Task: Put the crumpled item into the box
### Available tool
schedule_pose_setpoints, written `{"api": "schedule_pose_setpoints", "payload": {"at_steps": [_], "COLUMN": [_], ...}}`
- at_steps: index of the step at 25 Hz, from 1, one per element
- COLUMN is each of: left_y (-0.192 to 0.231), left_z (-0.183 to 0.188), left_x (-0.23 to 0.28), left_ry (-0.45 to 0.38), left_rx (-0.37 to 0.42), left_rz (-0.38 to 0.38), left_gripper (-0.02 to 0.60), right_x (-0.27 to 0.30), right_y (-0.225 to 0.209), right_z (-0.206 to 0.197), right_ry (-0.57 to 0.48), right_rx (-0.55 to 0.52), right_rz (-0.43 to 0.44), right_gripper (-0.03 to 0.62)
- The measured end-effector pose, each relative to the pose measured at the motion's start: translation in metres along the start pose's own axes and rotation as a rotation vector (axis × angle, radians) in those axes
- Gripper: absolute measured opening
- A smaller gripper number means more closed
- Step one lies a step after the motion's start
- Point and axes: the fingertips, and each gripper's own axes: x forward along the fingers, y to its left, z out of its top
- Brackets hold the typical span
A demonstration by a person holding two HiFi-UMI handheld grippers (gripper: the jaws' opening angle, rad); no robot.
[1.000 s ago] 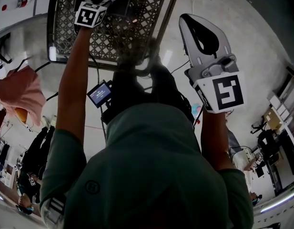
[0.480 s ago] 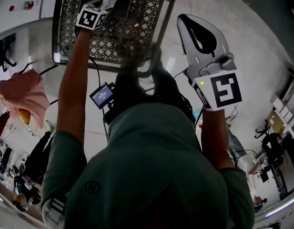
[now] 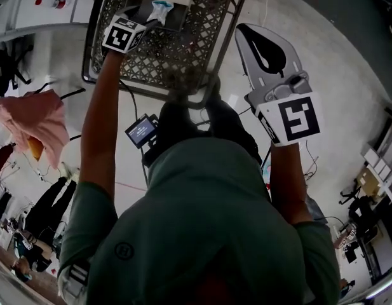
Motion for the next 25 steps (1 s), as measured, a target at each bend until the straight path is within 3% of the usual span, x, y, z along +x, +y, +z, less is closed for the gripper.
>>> {"api": "schedule_pose_setpoints", "payload": {"at_steps": [5, 9, 17, 21, 25], "left_y": [-0.004, -0.009, -0.027, -0.050, -0.070], "left_z": [0.026, 0.054, 0.115, 0.134, 0.133], "left_x": [-0.063, -0.125, -0.267, -0.346, -0.412], "left_ry": [-0.112, -0.234, -0.522, -0.712, -0.824], "left_rx": [0.038, 0.085, 0.209, 0.189, 0.109], "left_rz": [0.067, 0.150, 0.393, 0.495, 0.557], "left_gripper": [0.270, 0.185, 0.009, 0.003, 0.003], "right_x": [-0.001, -0.001, -0.002, -0.012, -0.024], "right_y": [0.011, 0.020, 0.040, 0.058, 0.078], "right_z": [0.023, 0.044, 0.081, 0.107, 0.133], "right_ry": [-0.027, -0.063, -0.101, -0.133, -0.184], "right_rx": [-0.036, -0.052, -0.113, -0.148, -0.169], "right_rz": [0.037, 0.062, 0.156, 0.196, 0.239], "right_gripper": [0.008, 0.008, 0.006, 0.006, 0.005]}}
